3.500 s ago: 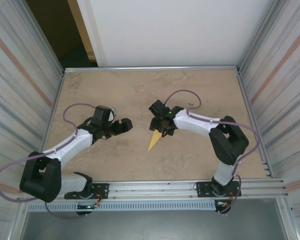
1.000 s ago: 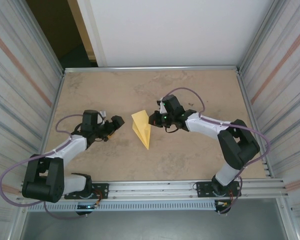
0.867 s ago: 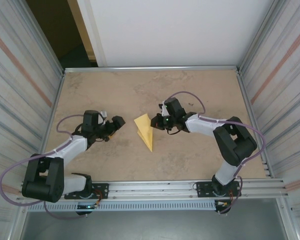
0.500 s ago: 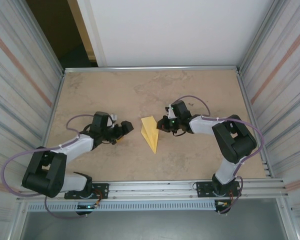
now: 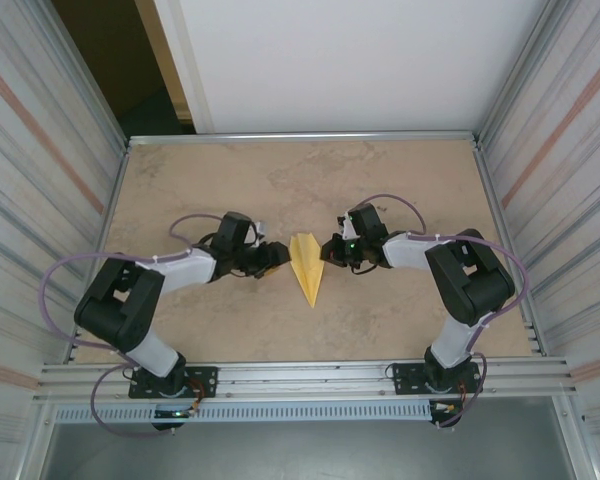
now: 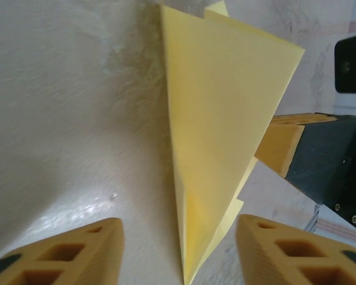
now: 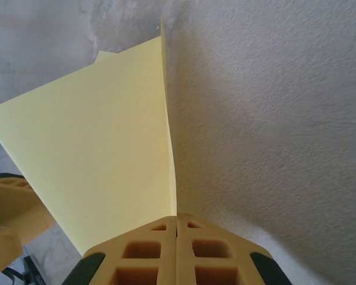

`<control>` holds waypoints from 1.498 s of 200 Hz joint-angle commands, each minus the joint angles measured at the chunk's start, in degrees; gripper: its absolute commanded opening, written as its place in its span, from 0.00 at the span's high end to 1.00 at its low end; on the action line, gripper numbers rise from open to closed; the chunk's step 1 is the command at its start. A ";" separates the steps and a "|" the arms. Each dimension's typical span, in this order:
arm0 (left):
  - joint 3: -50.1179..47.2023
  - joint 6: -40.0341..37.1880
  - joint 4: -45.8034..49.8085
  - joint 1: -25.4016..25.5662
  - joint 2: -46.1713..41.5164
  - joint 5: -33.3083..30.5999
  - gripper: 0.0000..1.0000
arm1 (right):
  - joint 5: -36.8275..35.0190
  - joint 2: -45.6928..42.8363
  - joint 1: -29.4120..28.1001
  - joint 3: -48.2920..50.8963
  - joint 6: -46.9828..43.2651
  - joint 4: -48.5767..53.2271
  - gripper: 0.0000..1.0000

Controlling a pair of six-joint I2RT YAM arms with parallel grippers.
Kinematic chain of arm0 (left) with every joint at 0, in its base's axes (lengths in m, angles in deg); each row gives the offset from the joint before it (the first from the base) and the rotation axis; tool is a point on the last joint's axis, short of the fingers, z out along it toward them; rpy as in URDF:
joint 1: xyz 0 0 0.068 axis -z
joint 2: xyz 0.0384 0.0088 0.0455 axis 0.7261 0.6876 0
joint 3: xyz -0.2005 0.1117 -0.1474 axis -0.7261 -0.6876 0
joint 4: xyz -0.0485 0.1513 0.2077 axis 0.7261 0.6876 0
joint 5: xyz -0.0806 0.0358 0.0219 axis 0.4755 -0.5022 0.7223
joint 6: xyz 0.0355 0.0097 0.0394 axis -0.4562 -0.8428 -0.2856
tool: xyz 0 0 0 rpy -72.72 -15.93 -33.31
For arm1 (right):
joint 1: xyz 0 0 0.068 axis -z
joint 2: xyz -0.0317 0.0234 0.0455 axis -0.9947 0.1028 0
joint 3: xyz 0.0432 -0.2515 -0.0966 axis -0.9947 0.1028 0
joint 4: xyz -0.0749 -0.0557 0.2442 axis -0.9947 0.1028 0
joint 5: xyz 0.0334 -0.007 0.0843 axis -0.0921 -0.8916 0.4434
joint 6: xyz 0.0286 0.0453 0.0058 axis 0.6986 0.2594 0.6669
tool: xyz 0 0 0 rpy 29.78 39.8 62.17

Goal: Fold a paper plane with a square sheet of paper (pick it up from the middle)

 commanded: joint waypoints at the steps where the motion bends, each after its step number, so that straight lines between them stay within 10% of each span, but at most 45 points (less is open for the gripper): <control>1: 4.09 -1.64 2.33 0.90 2.66 1.19 0.53 | -0.37 0.69 0.48 0.49 -2.24 0.29 0.97; 140: 9.54 -1.93 6.23 1.81 7.88 -0.23 0.99 | -1.48 -1.86 1.06 0.40 -2.54 2.11 0.98; 299: 3.57 -1.00 3.82 1.45 4.83 -6.20 0.99 | -5.56 -2.58 3.11 3.22 -1.81 3.58 0.96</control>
